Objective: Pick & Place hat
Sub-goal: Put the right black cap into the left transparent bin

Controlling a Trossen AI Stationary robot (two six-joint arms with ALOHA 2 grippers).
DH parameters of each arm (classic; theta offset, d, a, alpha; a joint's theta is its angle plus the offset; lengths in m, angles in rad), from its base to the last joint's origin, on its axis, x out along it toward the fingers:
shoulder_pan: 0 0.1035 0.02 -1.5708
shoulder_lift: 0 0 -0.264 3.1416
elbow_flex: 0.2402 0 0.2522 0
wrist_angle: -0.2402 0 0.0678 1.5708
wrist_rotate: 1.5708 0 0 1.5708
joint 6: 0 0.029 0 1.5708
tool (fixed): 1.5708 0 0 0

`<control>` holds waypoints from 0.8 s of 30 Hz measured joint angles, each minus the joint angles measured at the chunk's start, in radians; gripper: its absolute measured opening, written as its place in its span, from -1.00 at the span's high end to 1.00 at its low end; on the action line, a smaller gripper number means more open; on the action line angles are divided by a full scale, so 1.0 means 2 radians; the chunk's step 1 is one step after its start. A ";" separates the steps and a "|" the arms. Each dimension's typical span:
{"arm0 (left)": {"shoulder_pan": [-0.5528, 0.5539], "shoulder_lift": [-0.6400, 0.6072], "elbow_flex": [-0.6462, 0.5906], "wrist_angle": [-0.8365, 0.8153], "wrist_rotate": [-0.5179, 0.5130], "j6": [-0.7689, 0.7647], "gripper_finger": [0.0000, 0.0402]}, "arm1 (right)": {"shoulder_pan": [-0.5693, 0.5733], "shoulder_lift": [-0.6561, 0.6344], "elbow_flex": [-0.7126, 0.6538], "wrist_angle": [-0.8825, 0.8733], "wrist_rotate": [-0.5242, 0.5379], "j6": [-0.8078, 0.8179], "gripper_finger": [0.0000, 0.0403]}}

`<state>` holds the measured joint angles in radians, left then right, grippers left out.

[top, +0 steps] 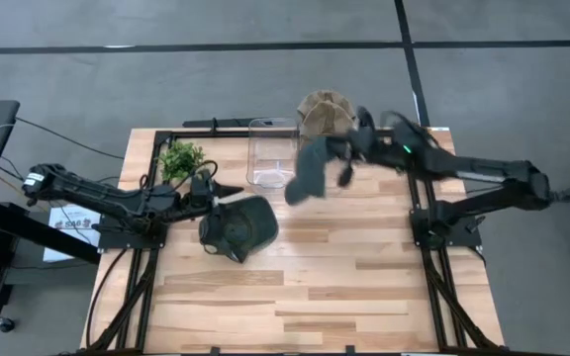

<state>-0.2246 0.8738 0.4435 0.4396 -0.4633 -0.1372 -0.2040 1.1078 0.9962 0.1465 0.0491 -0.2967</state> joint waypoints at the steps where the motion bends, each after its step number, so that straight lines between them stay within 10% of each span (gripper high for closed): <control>1: 0.006 0.000 0.000 0.000 0.000 0.010 0.14 | -0.022 0.024 0.022 -0.007 -0.016 0.006 1.00; 15: 0.072 0.000 0.000 -0.006 0.000 0.044 0.14 | -0.166 0.405 0.469 -0.279 -0.096 0.040 1.00; 24: 0.072 0.000 0.000 -0.014 0.000 0.044 0.14 | -0.163 0.522 0.670 -0.491 -0.102 0.040 1.00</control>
<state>-0.0803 0.8745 0.4435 0.4118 -0.4633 -0.0486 -0.5304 2.1516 2.3370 -0.8348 -0.1551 -0.2168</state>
